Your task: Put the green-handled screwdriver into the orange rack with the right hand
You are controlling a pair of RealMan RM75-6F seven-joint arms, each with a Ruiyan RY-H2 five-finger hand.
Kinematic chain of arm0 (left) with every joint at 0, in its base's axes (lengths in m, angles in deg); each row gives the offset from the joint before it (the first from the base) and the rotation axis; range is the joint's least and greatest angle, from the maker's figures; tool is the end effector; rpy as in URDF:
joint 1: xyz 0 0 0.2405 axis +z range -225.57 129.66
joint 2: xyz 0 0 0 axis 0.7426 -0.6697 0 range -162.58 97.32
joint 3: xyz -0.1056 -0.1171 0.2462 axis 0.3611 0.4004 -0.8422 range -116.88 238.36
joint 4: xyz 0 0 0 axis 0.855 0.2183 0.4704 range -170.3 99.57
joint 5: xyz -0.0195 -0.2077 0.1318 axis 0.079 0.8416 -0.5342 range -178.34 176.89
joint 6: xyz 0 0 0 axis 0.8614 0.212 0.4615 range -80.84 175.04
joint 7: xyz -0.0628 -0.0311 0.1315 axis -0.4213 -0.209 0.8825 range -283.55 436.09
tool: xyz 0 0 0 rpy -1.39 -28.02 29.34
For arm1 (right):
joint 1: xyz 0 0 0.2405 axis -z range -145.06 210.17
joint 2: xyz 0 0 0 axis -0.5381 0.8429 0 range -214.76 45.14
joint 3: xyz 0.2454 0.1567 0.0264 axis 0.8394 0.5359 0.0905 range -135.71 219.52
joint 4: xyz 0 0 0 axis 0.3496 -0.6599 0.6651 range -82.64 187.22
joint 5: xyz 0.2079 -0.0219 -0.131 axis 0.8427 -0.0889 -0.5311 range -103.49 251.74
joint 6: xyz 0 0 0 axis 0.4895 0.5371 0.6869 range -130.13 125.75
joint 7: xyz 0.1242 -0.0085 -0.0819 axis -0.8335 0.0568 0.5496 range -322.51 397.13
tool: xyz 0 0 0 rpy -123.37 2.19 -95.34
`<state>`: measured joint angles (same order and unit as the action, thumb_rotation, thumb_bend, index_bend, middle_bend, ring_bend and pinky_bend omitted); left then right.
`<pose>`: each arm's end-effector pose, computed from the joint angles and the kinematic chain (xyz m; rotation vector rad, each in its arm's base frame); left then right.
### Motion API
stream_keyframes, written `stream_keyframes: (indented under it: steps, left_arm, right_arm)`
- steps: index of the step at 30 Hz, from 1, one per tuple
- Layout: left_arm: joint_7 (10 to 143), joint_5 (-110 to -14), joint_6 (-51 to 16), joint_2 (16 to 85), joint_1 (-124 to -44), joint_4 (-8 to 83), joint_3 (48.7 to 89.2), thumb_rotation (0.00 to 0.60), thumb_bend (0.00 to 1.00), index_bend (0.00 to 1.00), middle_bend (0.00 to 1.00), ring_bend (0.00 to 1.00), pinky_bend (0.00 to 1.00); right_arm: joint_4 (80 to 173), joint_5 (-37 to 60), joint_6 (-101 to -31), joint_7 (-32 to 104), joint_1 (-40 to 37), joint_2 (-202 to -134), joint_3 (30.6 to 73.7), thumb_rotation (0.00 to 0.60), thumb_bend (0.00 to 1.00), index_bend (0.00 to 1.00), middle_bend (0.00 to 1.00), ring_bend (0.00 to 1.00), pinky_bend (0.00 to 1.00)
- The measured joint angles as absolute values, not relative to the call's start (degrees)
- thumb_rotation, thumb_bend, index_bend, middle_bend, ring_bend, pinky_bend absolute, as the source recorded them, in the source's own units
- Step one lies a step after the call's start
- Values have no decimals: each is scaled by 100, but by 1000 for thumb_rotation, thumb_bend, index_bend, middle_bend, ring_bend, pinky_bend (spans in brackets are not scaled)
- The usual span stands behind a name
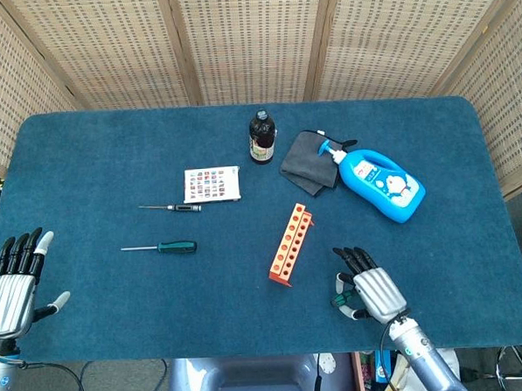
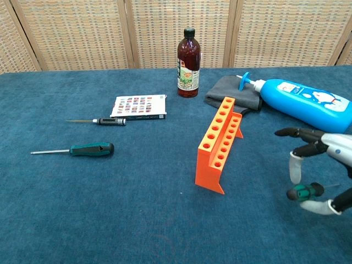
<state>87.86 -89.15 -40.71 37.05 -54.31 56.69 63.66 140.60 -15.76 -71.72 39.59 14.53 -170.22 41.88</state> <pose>-0.3343 0.1997 0.1110 -1.4385 -0.7495 -0.8944 -0.2653 -0.2330 -0.0331 1.7633 -1.1334 1.0888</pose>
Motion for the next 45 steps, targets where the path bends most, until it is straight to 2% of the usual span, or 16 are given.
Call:
stream_keyframes:
  steps: [6, 16, 22, 30, 37, 45]
  left_arm:
    - [8777, -8916, -4071, 3704, -5430, 5666, 6365, 600, 0, 0, 0, 0, 0]
    - [8810, -8934, -4071, 3726, -5438, 5656, 6361, 600, 0, 0, 0, 0, 0]
    - [8816, -8945, -4068, 3734, -5441, 5653, 6356, 600, 0, 0, 0, 0, 0]
    - [8791, -8967, -4086, 3739, -5440, 5641, 6354, 600, 0, 0, 0, 0, 0]
    - [8761, -8962, -4098, 3728, -5443, 5662, 6371, 600, 0, 0, 0, 0, 0]
    - [8753, -8955, -4075, 3731, -5456, 5652, 6372, 600, 0, 0, 0, 0, 0]
  right_arm:
    - [14862, -1202, -7152, 3236, 1381, -16490, 4542, 600, 220, 591, 46, 0, 0]
    - [16299, -124, -6775, 1207, 1283, -15193, 5345, 600, 220, 594, 46, 0, 0]
    - [16746, 427, -6696, 581, 1283, -14946, 5728, 600, 221, 610, 46, 0, 0]
    - [17036, 1145, -6724, 143, 1281, -14971, 6082, 600, 220, 614, 46, 0, 0]
    - [17057, 1763, -6766, -84, 1179, -15483, 6358, 600, 221, 619, 46, 0, 0]
    - [17022, 1885, -6814, 13, 1016, -15908, 6514, 600, 220, 625, 46, 0, 0]
